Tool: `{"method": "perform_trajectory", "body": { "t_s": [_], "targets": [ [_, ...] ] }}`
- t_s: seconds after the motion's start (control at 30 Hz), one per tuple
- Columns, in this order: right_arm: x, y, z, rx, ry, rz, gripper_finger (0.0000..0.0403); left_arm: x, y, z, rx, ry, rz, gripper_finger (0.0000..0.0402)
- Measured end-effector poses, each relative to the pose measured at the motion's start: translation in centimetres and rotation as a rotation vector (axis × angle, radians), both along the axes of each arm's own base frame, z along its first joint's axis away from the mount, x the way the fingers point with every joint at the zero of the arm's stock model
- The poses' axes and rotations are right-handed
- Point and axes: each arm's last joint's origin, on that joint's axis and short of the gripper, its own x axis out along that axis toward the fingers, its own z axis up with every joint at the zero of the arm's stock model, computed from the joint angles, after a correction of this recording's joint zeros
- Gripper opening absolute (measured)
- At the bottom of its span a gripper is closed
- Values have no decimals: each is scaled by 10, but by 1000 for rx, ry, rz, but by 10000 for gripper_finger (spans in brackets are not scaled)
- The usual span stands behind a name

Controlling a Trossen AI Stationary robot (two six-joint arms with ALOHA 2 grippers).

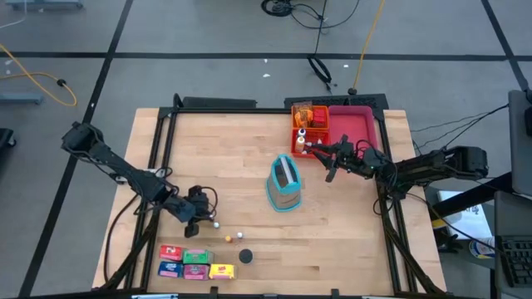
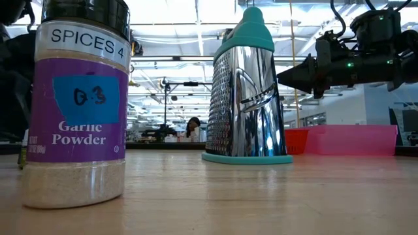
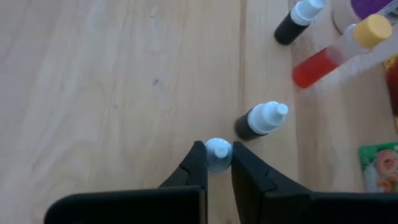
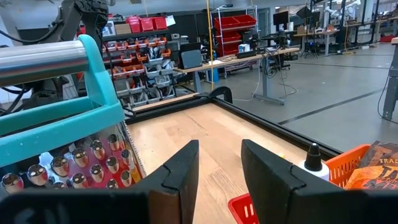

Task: Pick & Place Kitchen Items
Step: Put the small brown food coloring bottle into the red bin

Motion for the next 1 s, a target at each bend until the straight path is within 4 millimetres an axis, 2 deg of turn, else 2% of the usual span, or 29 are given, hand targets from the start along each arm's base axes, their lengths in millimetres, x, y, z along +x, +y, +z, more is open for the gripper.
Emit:
{"method": "perform_trajectory", "body": {
  "t_s": [0.2,0.37,0.77,1.0],
  "targets": [
    [0,0,0,0,0,0,114,1,15,10,30,-12,38,27],
    [0,0,0,0,0,0,114,4,29,38,61,-36,89,27],
    [0,0,4,-10,-40,-2,114,39,68,158,264,-254,222,27],
    [15,-3,23,-35,-65,26,114,78,102,212,419,-321,233,27]
  ]
}}
